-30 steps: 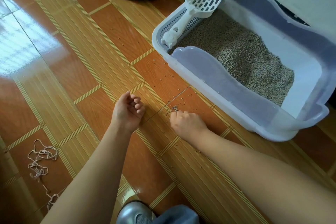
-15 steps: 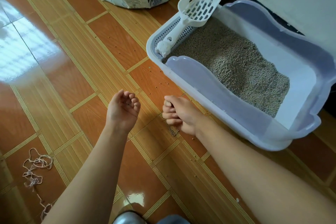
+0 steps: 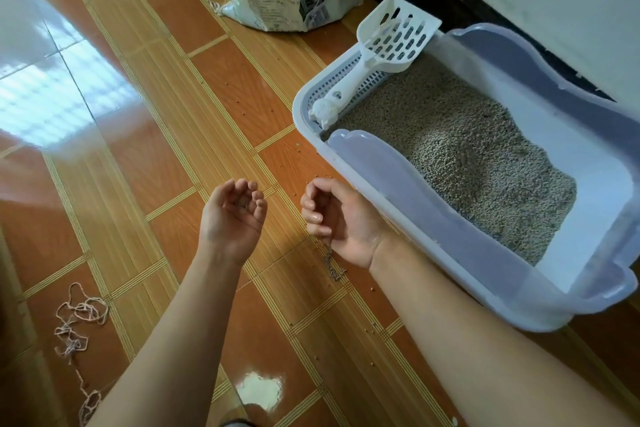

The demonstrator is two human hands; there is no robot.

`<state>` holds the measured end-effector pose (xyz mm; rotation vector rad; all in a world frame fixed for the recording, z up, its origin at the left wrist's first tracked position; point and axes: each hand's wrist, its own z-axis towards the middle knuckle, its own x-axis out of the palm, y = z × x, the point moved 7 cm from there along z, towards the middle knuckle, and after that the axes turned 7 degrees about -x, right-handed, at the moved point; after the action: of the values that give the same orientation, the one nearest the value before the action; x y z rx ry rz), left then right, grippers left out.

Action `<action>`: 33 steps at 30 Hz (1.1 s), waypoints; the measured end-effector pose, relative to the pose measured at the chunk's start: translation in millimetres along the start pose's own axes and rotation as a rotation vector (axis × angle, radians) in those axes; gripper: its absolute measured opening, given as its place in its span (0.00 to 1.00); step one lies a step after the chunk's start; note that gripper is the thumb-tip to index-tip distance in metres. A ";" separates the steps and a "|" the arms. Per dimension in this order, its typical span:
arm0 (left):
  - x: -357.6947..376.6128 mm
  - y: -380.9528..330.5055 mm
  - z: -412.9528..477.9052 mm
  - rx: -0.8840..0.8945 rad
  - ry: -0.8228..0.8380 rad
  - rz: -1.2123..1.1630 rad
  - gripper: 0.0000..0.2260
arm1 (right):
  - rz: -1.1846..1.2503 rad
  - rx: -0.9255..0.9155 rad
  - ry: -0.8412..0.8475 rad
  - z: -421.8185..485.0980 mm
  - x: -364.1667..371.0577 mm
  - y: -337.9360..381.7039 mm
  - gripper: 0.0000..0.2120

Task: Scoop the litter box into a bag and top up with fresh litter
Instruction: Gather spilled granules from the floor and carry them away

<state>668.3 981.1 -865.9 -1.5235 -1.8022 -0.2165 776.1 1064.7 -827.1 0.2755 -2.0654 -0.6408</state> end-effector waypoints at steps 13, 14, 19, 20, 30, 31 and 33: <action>56.3 -61.7 -106.2 0.062 -0.077 -0.087 0.24 | 0.220 0.053 -0.164 -46.4 99.7 58.1 0.11; 65.0 -68.1 -120.2 0.067 -0.082 -0.098 0.24 | 0.229 0.040 -0.177 -51.8 110.8 67.6 0.11; 124.1 -121.0 -216.1 0.110 -0.106 -0.158 0.24 | 0.198 -0.012 -0.263 -98.0 200.7 132.9 0.13; 136.7 -131.9 -236.4 0.120 -0.118 -0.174 0.22 | 0.208 -0.018 -0.277 -108.3 219.7 146.4 0.13; 262.2 -254.8 -447.7 0.224 -0.135 -0.278 0.20 | 0.287 -0.055 -0.320 -221.1 419.4 271.0 0.13; 273.1 -268.0 -467.4 0.233 -0.133 -0.286 0.18 | 0.302 -0.057 -0.307 -230.6 441.2 283.0 0.13; 292.4 -294.1 -502.1 0.259 -0.119 -0.310 0.17 | 0.314 -0.056 -0.274 -245.0 482.6 303.7 0.11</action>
<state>616.3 841.6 -231.9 -1.0947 -2.0684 -0.0374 732.8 1030.4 -208.9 -0.1776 -2.2831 -0.5648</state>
